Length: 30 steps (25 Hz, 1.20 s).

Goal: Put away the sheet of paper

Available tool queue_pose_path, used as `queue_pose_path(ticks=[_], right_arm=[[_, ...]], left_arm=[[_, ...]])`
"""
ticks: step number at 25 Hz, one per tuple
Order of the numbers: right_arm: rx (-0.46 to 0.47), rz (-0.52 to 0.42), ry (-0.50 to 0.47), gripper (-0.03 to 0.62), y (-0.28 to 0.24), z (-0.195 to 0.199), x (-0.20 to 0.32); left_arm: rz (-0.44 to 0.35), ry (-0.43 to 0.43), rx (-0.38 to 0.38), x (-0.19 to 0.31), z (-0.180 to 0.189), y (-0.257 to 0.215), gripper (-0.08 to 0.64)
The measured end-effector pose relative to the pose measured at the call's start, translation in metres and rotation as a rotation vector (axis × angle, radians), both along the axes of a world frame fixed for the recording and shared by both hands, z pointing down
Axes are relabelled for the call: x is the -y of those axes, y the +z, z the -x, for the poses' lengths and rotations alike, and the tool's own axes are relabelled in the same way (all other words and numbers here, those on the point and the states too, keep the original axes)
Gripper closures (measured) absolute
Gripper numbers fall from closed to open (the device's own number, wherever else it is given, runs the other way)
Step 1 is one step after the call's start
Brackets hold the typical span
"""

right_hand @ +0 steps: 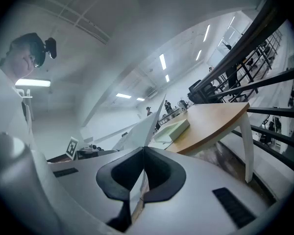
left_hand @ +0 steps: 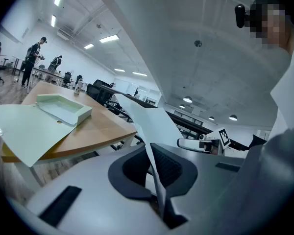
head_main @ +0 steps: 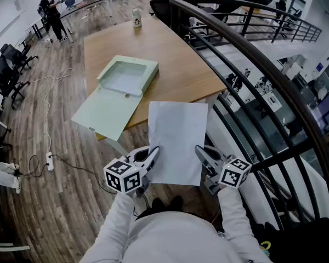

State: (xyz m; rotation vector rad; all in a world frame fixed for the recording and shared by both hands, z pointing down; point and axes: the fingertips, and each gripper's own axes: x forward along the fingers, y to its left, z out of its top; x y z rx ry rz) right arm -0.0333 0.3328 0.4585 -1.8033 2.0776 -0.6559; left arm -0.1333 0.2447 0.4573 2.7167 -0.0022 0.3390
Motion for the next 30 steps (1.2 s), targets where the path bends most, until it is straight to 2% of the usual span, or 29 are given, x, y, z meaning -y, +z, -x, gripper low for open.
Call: queue_pose_path(ticks=[14, 22, 30], right_arm=[[0.018, -0.008, -0.012, 0.565, -0.001, -0.013, -0.005], [0.041, -0.036, 0.005, 0.565, -0.007, -0.032, -0.006], [0.052, -0.034, 0.024, 0.565, -0.006, -0.071, 0.019]], left_arm=[[0.028, -0.013, -0.019, -0.009, -0.019, -0.003, 0.543], [0.012, -0.010, -0.023, -0.011, -0.039, -0.011, 0.543], [0.022, 0.011, -0.010, 0.019, -0.081, -0.009, 0.543]])
